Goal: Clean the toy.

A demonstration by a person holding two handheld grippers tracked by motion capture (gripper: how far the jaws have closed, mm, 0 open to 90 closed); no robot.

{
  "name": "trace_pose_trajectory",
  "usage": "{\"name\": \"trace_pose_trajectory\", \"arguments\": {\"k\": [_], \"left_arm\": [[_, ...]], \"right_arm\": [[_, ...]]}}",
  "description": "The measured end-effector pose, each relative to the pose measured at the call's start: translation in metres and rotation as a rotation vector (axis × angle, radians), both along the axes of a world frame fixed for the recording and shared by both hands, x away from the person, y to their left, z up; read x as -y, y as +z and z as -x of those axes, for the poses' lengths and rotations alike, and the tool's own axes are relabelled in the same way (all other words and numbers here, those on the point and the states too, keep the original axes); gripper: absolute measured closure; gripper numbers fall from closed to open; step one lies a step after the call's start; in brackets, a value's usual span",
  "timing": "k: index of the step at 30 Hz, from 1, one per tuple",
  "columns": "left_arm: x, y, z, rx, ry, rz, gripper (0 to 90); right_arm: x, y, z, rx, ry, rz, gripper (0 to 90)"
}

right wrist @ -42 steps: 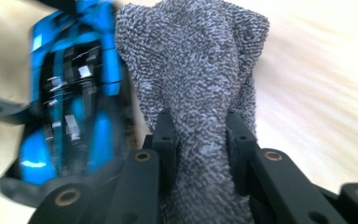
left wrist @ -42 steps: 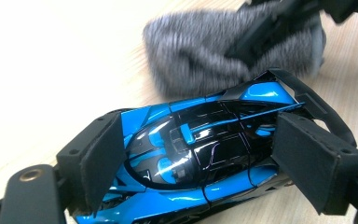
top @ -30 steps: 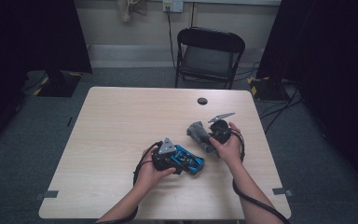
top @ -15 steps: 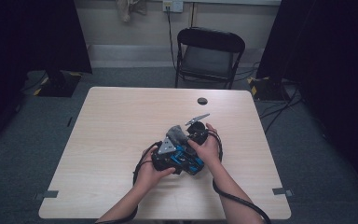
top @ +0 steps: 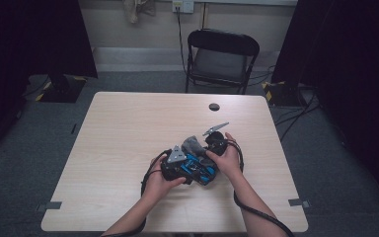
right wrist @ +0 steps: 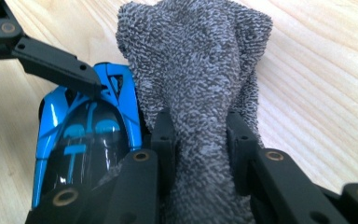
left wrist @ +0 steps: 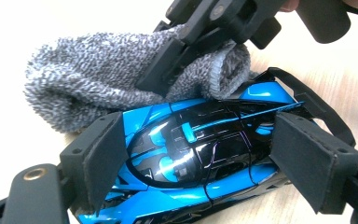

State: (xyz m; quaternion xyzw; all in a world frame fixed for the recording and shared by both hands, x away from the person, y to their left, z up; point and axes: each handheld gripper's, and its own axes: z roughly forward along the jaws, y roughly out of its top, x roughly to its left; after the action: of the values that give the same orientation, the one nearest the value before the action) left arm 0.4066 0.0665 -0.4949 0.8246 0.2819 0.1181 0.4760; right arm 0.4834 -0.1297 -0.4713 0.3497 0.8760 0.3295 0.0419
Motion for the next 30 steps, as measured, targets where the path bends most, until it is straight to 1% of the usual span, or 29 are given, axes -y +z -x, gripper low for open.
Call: {"name": "trace_pose_trajectory", "arguments": {"k": [4,9,15,16,24,30], "left_arm": [[0.0,0.0,0.0,0.002,0.001,0.0,18.0],[0.0,0.0,0.0,0.001,0.002,0.001,18.0],[0.0,0.0,0.0,0.003,0.001,0.0,18.0],[0.0,0.0,0.0,0.004,0.002,0.0,18.0],[0.0,0.0,0.001,0.004,0.001,0.002,18.0],[0.0,-0.001,0.001,0.005,0.002,0.004,18.1]], "right_arm": [[0.004,0.0,0.002,0.002,0.006,-0.001,71.1],[0.015,-0.001,0.005,-0.001,0.022,-0.003,71.0],[0.025,0.0,0.01,0.001,0.017,0.01,71.0],[0.029,0.0,0.012,0.001,0.009,0.007,71.0],[0.042,-0.001,0.024,0.005,-0.006,0.002,71.0],[0.052,0.001,0.035,0.013,-0.006,0.024,71.0]]}}
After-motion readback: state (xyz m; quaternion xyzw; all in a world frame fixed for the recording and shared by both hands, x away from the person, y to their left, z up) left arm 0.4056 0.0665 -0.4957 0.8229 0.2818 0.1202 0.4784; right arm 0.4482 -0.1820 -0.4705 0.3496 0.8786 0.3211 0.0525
